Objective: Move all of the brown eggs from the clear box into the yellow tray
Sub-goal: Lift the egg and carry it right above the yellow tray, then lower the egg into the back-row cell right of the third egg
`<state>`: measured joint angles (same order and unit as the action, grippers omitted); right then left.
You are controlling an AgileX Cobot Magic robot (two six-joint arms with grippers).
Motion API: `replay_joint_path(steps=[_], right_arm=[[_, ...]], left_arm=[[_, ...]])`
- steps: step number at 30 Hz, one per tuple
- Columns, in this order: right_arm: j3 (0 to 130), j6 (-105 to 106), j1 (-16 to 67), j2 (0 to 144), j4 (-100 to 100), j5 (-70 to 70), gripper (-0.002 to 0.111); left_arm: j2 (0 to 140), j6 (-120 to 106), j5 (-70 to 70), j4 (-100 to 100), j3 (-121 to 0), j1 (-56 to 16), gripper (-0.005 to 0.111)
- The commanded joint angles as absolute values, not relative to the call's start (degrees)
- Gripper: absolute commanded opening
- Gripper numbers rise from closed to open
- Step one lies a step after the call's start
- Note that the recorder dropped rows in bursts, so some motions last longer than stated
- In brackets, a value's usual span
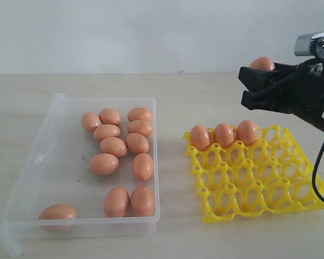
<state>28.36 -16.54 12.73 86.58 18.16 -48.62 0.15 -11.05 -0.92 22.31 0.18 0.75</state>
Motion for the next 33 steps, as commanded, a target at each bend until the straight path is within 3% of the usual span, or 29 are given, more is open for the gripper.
replay_joint_path(steps=[1,10,20,33], right_arm=[[28.0,-15.9,12.5,89.4,7.8,-46.0,0.000],[29.4,-12.1,12.5,102.3,4.3,-44.2,0.000],[30.1,1.8,12.5,103.3,-10.4,-44.4,0.000],[32.3,-2.3,12.5,110.2,-7.2,-44.9,0.000]], left_arm=[[0.0,-10.6,0.0,22.9,0.0,0.8,0.004],[0.0,-10.6,0.0,22.9,0.0,0.8,0.004],[0.0,-10.6,0.0,22.9,0.0,0.8,0.004],[0.0,-10.6,0.0,22.9,0.0,0.8,0.004]])
